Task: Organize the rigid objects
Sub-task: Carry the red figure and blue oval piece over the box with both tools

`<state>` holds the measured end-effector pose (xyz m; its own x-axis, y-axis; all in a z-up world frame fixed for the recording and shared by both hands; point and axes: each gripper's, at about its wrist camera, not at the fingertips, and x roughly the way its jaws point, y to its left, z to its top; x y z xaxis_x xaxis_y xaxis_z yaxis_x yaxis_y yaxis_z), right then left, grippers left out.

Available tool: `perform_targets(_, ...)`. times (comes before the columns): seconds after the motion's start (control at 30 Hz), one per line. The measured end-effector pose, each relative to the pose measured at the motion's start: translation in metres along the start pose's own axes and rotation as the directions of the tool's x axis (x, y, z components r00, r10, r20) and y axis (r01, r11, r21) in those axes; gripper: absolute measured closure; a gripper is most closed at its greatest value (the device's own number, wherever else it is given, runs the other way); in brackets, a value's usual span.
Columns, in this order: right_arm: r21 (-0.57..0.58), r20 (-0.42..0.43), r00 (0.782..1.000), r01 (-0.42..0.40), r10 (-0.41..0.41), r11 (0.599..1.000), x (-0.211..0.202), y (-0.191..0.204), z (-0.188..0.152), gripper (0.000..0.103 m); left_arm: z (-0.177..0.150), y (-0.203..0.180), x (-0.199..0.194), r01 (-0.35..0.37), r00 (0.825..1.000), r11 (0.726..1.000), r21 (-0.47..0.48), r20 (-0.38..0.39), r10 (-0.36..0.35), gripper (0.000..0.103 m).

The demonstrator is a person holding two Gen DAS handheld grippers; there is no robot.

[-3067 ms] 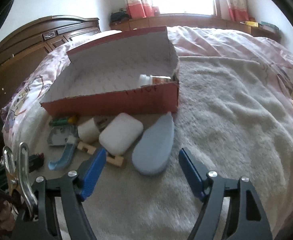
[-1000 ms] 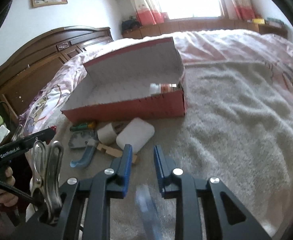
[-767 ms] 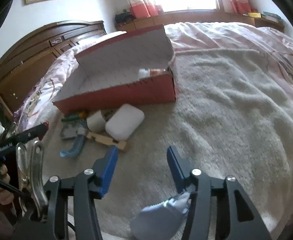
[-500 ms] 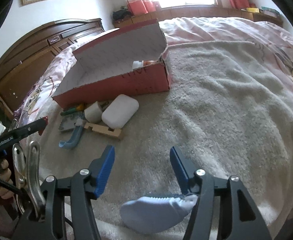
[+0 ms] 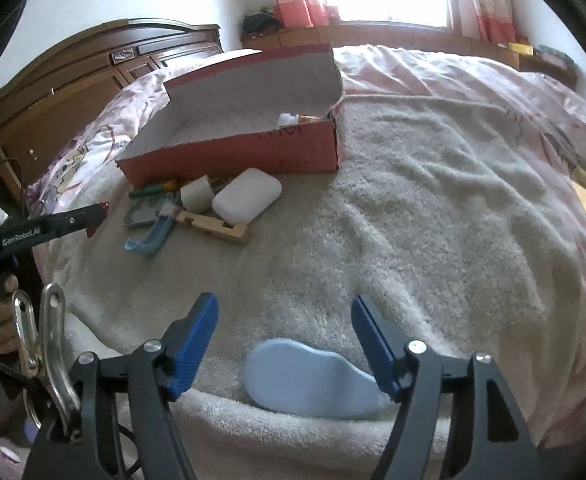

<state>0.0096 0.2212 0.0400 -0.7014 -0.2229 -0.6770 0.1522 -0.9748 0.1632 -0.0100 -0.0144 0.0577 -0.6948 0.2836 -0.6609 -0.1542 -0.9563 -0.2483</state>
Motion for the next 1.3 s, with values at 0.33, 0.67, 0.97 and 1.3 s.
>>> perform_targets(0.33,-0.017,-0.034,0.999,0.019,-0.019,1.0,-0.009,-0.011,-0.005,0.03,-0.003,-0.002,-0.006,0.002,1.0,1.0,0.006,0.007,-0.002,0.084)
perform_targets(0.67,-0.211,-0.124,0.991,0.025,-0.052,0.977,-0.004,-0.001,-0.029,0.029,-0.009,-0.007,-0.007,0.006,1.0,1.0,0.017,0.001,-0.006,0.084)
perform_targets(0.97,-0.342,-0.183,0.98,0.007,-0.074,0.94,0.006,0.009,-0.03,0.039,-0.011,-0.008,-0.008,0.005,1.0,1.0,0.015,0.002,-0.005,0.084)
perform_targets(1.3,-0.272,-0.12,0.993,-0.011,-0.022,0.962,-0.002,0.013,-0.02,0.047,-0.009,-0.006,-0.009,-0.001,1.0,1.0,0.016,0.004,0.001,0.084)
